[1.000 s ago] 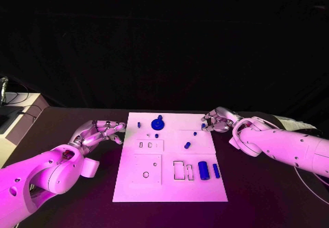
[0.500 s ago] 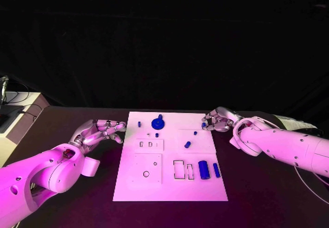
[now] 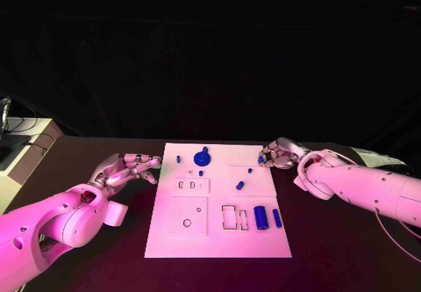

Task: Assemble the parts on the task board

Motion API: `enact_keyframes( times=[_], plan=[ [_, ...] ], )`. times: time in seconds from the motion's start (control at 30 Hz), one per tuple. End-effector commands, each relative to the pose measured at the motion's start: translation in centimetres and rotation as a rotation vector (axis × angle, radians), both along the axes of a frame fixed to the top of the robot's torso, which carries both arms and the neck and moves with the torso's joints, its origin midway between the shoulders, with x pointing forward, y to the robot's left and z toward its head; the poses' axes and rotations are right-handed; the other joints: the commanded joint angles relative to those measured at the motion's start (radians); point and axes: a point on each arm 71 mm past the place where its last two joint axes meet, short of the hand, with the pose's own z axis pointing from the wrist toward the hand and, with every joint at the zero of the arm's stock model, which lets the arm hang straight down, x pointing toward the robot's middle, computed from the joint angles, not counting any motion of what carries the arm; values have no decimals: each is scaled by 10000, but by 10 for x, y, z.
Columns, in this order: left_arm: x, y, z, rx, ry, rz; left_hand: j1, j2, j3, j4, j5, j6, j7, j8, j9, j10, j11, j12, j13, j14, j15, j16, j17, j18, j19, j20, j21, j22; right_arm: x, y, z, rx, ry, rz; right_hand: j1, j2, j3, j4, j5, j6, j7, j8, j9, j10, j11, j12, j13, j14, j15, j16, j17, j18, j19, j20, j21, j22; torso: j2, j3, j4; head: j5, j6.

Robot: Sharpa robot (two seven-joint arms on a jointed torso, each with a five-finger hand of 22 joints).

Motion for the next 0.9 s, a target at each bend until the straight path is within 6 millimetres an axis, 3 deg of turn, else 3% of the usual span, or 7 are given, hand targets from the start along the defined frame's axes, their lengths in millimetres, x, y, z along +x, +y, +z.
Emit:
enact_keyframes(
  times=[0.03, 0.3, 0.8, 0.9],
  plan=[
    [-1, -3, 1, -64, -37, -187, -42, 16, 63, -5, 5, -36, 16, -31, -8, -62, 25, -32, 12, -52, 22, 56, -7, 144, -71, -14, 57, -9, 0, 2, -3, -105, 247, 157, -52, 78, 41, 69, -56, 138, -15, 60, 10, 42, -67, 56, 24, 32, -56, 31, 6, -66, 457, -91, 55, 1797, 0, 0, -5, 5, -11],
    [-1, -2, 1, -60, -36, -185, -56, 24, 57, 11, 6, -41, 21, -32, -8, -66, 26, -31, 12, -51, 24, 57, -10, 145, -73, -11, 61, -19, 0, 5, -3, -79, 298, 275, -138, 451, 140, 173, -51, 702, -256, 114, 16, 197, -209, 147, 134, 37, -185, 4, 8, -95, 457, -191, 67, 1800, 0, 2, -8, -6, -26],
    [-1, -2, 1, -47, -30, -169, -56, 24, 57, 11, 6, -41, 21, -32, -8, -66, 26, -31, 12, -51, 24, 57, -10, 145, -73, -11, 61, -19, -1, 9, 2, 352, -355, -36, -162, 664, 135, 150, 116, 1013, -404, 136, 23, 383, -315, 179, 302, 68, -284, 14, 91, -160, 480, -317, 161, 1824, -1, 9, -7, 11, -40],
    [-1, -1, 1, -43, -27, -162, -56, 24, 57, 11, 6, -41, 21, -32, -8, -66, 26, -31, 12, -51, 24, 57, -10, 145, -73, -11, 61, -19, -2, 10, 4, 492, -433, -213, -159, 609, 132, 93, 430, 995, -371, 117, 22, 369, -307, 146, 325, 70, -274, 33, 137, -167, 481, -321, 177, 1827, -6, 10, -8, 38, -22]
  ],
)
